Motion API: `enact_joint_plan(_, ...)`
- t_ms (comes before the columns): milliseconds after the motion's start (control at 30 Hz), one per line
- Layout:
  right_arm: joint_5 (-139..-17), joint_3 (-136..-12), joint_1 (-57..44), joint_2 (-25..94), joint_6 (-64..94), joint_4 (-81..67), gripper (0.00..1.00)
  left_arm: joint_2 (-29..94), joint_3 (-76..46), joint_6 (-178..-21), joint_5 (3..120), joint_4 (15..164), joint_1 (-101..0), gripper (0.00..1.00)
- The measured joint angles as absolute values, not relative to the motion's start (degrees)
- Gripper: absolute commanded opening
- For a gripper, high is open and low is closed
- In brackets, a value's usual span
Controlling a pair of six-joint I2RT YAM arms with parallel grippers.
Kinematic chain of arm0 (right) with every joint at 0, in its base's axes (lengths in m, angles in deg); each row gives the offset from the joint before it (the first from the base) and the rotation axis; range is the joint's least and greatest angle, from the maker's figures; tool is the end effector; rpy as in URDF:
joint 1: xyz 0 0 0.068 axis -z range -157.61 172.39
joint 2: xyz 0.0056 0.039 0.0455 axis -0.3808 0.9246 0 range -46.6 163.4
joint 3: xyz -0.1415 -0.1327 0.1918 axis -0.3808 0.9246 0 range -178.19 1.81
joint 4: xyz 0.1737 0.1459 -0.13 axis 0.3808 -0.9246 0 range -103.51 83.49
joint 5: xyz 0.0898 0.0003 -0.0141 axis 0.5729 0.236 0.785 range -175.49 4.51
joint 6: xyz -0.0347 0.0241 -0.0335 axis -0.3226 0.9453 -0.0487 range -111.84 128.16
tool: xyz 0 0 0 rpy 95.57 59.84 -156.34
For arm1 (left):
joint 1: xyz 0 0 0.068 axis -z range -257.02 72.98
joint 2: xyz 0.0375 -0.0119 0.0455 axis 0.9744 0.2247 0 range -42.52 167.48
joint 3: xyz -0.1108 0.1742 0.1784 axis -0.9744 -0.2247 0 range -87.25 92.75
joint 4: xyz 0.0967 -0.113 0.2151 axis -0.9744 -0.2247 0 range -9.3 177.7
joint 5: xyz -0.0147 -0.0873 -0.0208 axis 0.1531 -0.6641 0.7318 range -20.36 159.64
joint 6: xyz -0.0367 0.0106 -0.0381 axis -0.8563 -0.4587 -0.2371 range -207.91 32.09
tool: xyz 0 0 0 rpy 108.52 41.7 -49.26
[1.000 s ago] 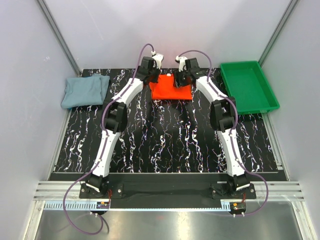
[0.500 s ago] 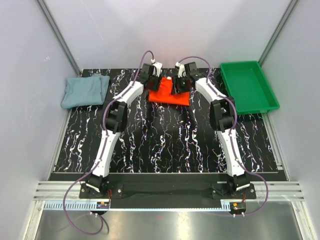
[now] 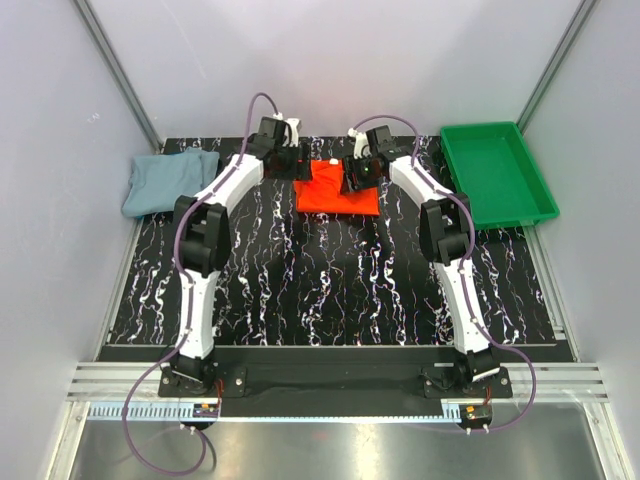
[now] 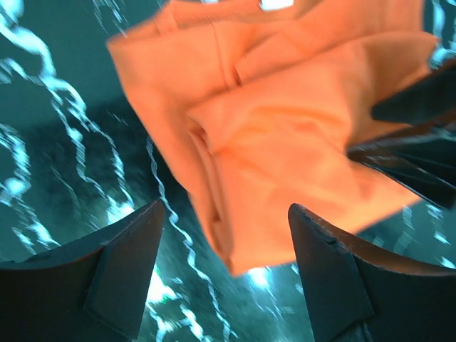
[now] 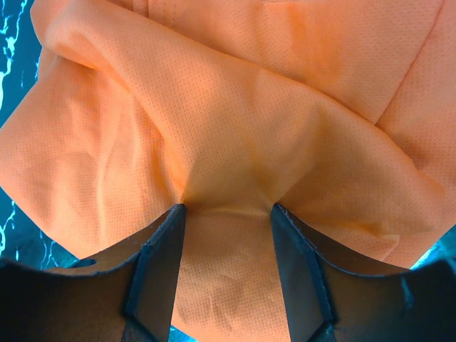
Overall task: Fold and stack the t-shirts
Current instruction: Fold the tshirt, then neatly place the folded tshirt to the corner
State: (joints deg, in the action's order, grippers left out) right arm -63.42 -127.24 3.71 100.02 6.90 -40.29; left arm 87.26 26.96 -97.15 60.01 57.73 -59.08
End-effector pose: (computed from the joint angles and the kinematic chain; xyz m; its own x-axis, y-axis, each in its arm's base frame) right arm 0.5252 0.1916 0.1584 -0.7283 -0.2676 -0.6308 -0.5351 0.7971 0.2797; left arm 0.4905 -0.1651 0.2306 -0.7368 0.0721 -0.6722 0.3007 0.9255 -0.2304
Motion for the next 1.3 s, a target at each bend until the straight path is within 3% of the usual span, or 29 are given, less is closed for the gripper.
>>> enact_joint_plan(267,-63.38,-126.02,3.14,98.95,6.86,-41.60,0.59,86.91,19.92,-106.00,48.49,57.31,-62.67,0.76)
enact_joint_plan(800,-63.38,-123.90,2.97,97.44,5.81,-42.63,0.60,94.95,23.79,-113.04,41.26,63.63,-65.22,0.72)
enact_joint_plan(1033,-63.44,-122.98,2.90,96.81,5.55,-42.98,0.60,97.97,25.91,-117.08,38.00,67.45,-65.05,0.58)
enact_joint_plan(1133,-63.47,-122.78,2.86,96.63,5.44,-43.11,0.59,99.46,26.81,-118.50,36.78,69.31,-64.66,0.40)
enact_joint_plan(1233,-63.53,-122.63,2.75,96.48,5.39,-43.37,0.59,100.48,26.83,-119.73,35.58,70.62,-64.04,0.31)
enact_joint_plan(1300,-63.64,-122.63,2.59,96.48,5.37,-43.48,0.60,100.83,26.85,-120.18,35.12,71.19,-63.65,0.20)
